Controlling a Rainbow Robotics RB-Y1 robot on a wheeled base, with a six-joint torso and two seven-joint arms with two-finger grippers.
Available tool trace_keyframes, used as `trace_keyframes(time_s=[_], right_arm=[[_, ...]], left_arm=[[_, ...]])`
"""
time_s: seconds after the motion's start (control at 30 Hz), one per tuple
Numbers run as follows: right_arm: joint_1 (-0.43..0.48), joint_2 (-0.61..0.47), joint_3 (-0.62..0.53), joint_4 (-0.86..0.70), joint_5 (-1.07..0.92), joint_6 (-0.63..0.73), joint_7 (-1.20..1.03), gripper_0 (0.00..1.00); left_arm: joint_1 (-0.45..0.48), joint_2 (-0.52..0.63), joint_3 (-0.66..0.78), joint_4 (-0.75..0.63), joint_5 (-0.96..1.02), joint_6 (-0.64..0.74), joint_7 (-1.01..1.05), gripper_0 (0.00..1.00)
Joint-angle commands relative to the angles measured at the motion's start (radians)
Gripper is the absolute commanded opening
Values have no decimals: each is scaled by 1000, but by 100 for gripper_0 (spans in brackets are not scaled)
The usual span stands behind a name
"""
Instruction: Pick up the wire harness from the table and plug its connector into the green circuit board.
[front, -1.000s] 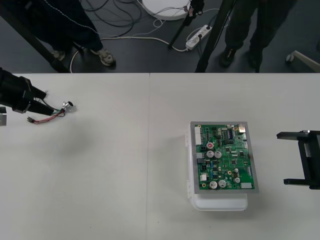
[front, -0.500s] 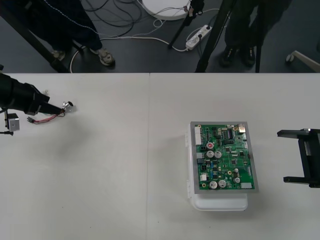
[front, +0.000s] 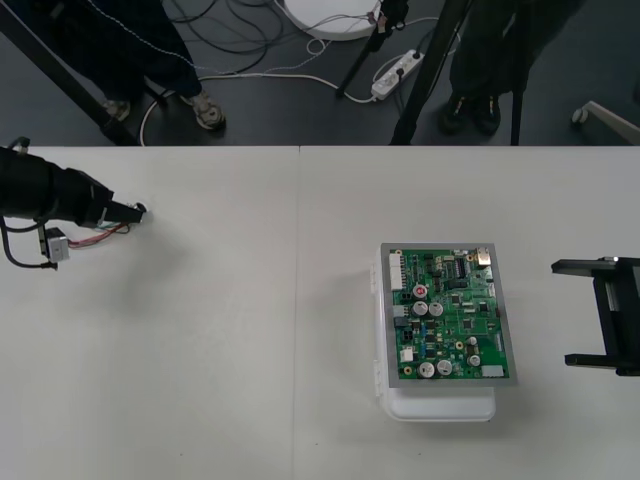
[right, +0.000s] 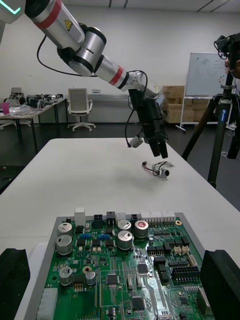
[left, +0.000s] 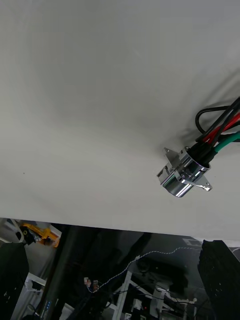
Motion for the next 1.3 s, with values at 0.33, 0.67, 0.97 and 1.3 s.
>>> trace_keyframes(time_s=[0.33,0.67,0.97,1.3], right_arm=[[-18,9,-8,13,-23,-13,5,100],[-18,7,-6,21,-23,-13,5,100],[-18,7,-8,18,-21,-13,7,100],[-18,7,-6,15,-21,-13,4,100]], left_arm=[[-53,-24,0,-20,-74,177,-7,100],[-53,-66,0,-30,-209,223,-7,100],[-53,-92,-13,-30,-306,275,-7,100],[-53,-98,-78,-30,-285,362,-7,100]])
